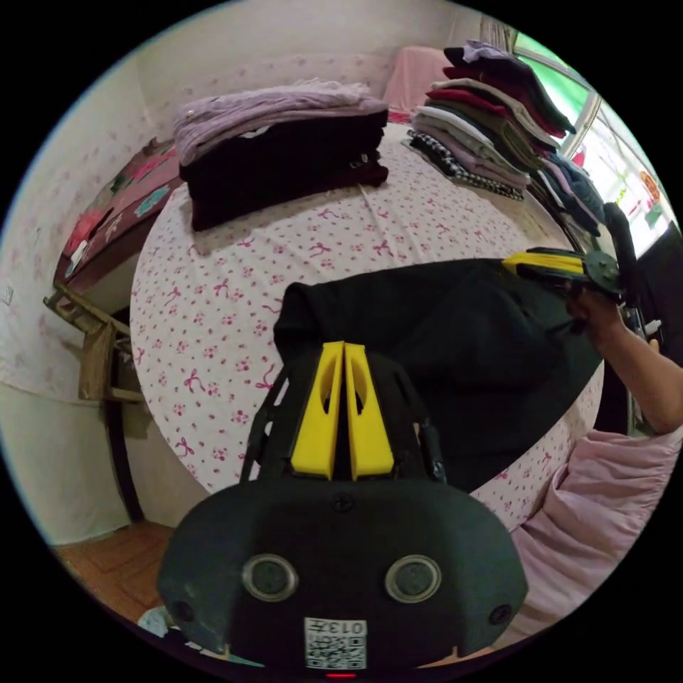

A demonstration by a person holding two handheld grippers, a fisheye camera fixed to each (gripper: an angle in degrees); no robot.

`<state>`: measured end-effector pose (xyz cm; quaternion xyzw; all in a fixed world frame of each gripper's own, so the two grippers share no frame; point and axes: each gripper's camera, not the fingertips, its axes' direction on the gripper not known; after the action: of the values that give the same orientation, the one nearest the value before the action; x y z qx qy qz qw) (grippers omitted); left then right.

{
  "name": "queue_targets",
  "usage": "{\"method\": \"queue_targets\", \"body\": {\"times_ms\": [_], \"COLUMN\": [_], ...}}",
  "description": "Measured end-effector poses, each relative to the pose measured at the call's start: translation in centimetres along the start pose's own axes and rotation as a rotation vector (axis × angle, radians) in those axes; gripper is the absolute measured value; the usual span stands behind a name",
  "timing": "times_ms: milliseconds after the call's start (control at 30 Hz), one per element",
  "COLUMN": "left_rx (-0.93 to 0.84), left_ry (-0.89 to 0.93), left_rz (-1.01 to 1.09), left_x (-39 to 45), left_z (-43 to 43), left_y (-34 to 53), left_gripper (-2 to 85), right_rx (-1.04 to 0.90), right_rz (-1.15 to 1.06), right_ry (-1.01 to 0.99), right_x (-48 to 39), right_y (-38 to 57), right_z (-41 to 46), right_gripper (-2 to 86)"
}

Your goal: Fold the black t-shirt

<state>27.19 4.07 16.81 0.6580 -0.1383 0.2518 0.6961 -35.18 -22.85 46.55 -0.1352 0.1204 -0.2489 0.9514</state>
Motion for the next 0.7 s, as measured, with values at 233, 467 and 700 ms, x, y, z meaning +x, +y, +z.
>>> {"method": "queue_targets", "body": {"times_ms": [233,467,700], "left_rx": [0.001,0.019,-0.156], "left_ry": [0.024,0.063,0.066], "left_rz": [0.264,0.477,0.737], "left_x": [10.3,20.5,29.7], "left_z": [0.6,1.6,5.5], "left_y": [-1.1,-5.1,-7.6], "left_gripper": [-0.3,-0.3,-0.3], "right_rx": [-0.008,-0.09,-0.121], "right_rz": [0.228,0.45,0.354], "right_ry": [0.073,0.244,0.216], "right_x": [8.6,18.6,22.5], "right_y": [11.8,19.7,17.2], "right_z": [-6.1,-8.3,-5.1], "right_gripper": [0.1,0.1,0.2]}}
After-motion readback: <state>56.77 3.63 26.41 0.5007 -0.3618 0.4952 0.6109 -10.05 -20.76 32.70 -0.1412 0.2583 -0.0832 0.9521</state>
